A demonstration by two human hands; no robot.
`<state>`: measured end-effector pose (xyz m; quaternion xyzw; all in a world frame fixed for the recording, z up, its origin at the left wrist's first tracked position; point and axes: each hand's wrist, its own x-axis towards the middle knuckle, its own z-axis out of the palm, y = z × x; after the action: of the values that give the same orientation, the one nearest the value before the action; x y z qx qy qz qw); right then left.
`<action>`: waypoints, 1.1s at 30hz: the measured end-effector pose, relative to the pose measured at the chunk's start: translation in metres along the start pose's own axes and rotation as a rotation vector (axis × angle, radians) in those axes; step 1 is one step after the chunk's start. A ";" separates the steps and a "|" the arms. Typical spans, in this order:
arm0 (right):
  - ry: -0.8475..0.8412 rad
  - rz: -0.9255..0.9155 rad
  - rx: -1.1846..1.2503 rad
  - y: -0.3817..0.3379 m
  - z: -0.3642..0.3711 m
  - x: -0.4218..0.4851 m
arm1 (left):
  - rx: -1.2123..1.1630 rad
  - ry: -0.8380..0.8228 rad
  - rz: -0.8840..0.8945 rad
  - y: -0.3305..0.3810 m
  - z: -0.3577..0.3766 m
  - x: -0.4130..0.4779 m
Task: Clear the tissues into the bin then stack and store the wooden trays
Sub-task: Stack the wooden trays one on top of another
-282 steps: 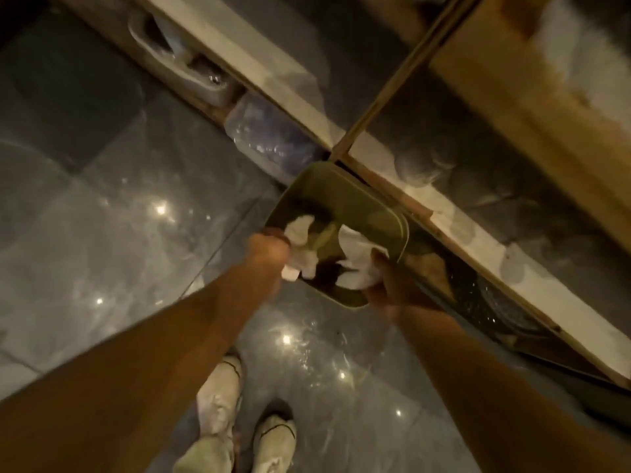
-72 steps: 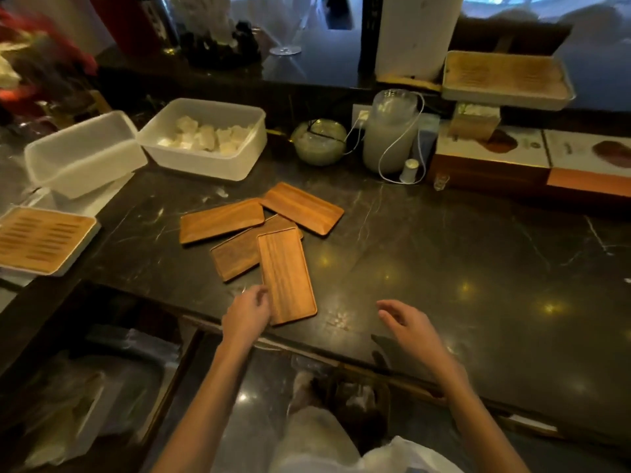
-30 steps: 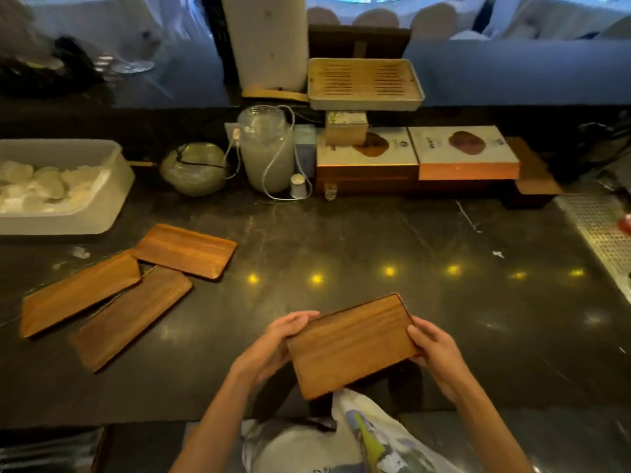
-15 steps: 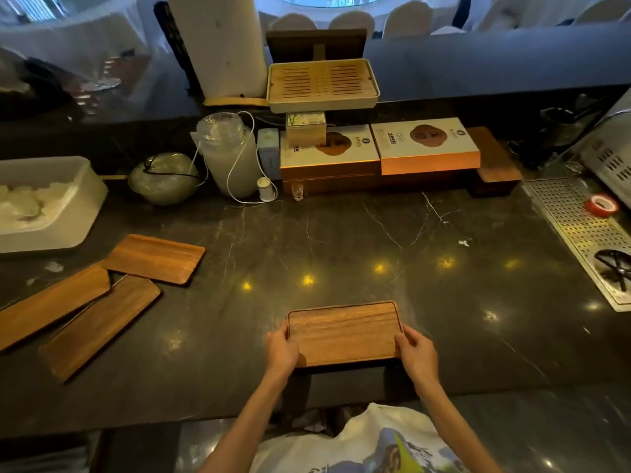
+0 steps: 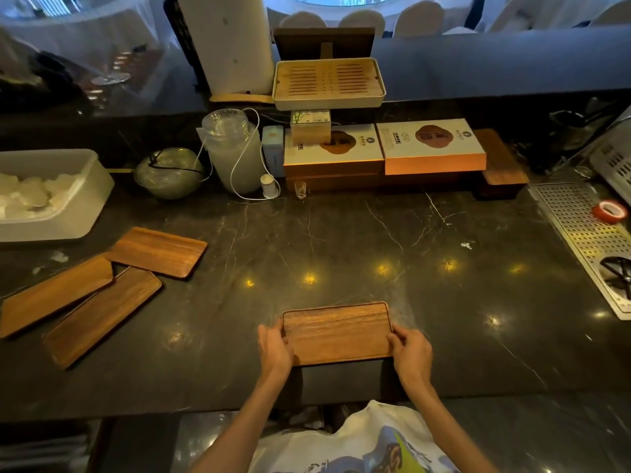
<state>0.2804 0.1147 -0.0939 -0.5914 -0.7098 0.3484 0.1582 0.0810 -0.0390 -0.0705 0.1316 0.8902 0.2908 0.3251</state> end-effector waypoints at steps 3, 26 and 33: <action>0.005 -0.017 -0.050 0.001 0.000 0.001 | -0.020 0.001 0.012 -0.002 0.001 0.000; -0.424 0.081 -0.428 -0.006 -0.007 -0.006 | 0.460 -0.147 0.229 -0.023 -0.010 -0.004; -0.277 -0.059 -0.439 -0.096 0.032 -0.007 | 0.212 -0.047 0.147 -0.031 -0.117 0.041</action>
<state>0.1919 0.0925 -0.0502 -0.5371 -0.8003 0.2590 -0.0627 -0.0279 -0.0968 -0.0375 0.2367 0.8961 0.2148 0.3080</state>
